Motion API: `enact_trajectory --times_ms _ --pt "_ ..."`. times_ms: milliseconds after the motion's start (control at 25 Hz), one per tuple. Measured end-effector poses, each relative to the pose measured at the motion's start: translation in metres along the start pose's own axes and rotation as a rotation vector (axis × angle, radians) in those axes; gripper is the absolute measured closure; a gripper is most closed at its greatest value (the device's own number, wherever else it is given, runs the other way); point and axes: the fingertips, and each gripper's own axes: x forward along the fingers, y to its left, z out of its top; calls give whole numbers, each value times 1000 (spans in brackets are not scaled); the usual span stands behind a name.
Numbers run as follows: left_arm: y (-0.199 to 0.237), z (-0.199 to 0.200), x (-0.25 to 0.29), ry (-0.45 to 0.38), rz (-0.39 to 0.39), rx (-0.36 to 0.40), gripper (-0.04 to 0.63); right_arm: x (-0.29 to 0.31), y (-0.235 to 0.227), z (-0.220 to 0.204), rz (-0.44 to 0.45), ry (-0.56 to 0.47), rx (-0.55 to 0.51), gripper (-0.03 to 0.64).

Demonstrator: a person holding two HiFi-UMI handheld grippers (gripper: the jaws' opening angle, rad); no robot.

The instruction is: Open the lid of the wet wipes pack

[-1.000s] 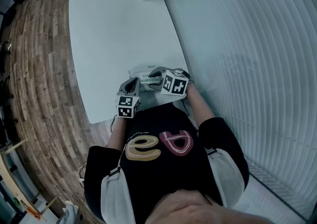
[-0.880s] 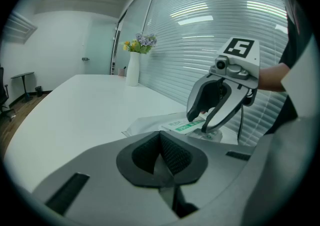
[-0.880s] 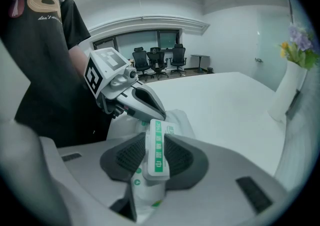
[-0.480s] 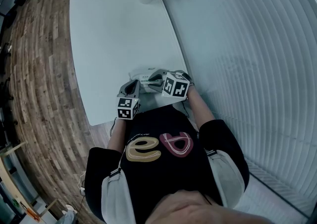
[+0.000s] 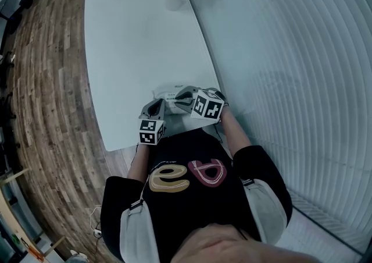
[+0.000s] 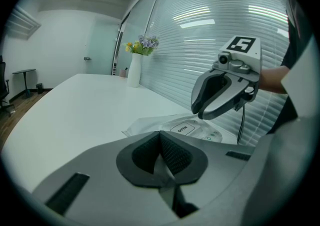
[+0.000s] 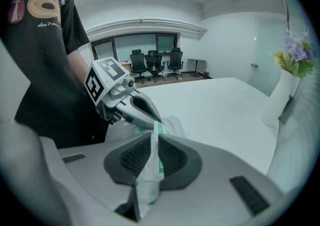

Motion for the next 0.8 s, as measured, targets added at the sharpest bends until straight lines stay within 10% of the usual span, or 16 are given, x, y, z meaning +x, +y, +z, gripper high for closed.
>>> enact_trajectory --times_ms 800 --pt "-1 -2 1 -4 5 -2 578 -11 -28 9 -107 -82 39 590"
